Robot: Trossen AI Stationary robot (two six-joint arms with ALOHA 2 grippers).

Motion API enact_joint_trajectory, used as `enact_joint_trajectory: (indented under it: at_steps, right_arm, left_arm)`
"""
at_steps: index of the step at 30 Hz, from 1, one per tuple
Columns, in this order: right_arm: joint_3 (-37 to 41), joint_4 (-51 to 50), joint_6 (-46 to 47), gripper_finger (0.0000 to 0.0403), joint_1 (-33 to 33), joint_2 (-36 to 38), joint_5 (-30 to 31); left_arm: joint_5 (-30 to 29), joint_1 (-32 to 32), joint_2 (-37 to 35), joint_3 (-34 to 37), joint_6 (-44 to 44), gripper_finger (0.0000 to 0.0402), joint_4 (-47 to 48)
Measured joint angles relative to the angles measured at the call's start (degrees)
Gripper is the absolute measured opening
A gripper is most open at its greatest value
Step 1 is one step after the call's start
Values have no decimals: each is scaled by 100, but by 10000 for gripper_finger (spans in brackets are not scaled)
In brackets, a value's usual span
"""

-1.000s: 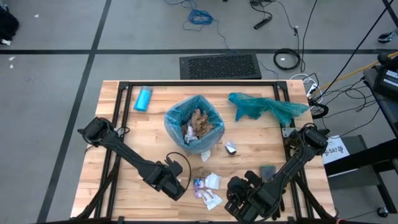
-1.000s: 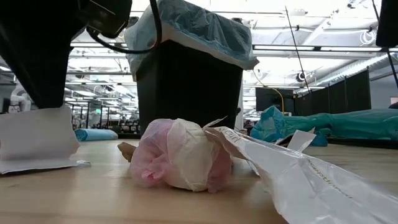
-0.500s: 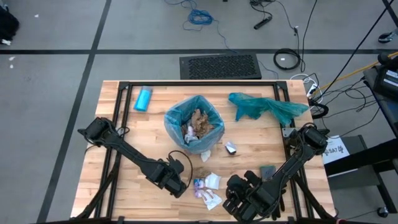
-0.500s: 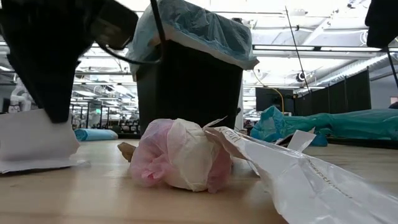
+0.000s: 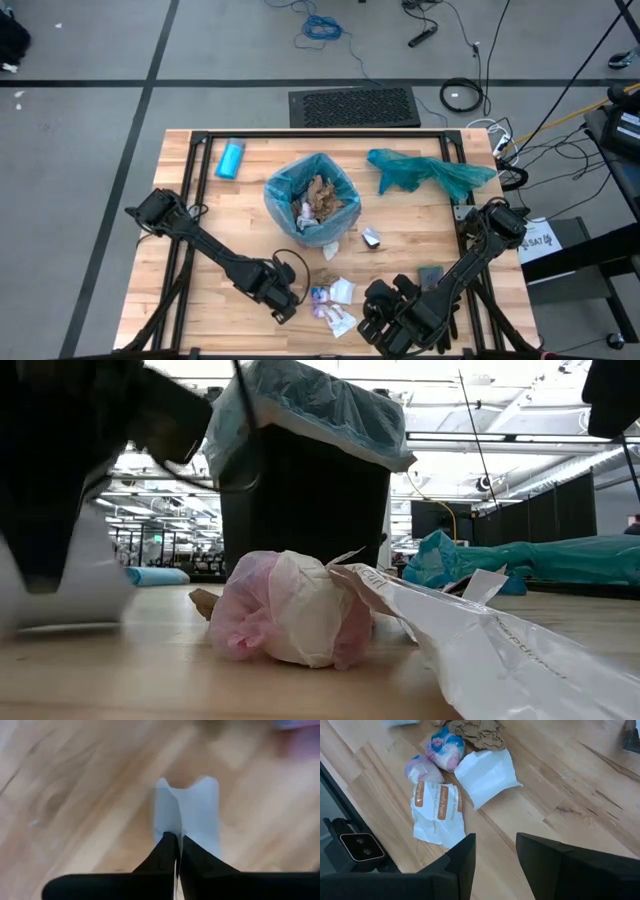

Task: Place trash/remove bag and relplace
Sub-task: Put the white paper trash into the trash bin

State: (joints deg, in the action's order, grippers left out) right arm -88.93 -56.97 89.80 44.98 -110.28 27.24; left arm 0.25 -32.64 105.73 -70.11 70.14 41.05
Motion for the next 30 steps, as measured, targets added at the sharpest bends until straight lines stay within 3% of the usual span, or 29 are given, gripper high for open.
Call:
enact_joint_trajectory:
  at_steps: [7, 16, 30]
  right_arm:
    - [-2, -2, -2, 132, -80, 0, 0]
    - [-2, -4, 2, 132, -153, 0, 133]
    - [-2, -29, 354, 132, -151, 0, 146]
  left_arm:
    - [4, 65, 0, -943, -933, 3, 196]
    - [-541, 562, 0, -2790, -2469, 2, 2102]
    - [-1361, 1455, 0, -5208, -4571, 1, 3436]
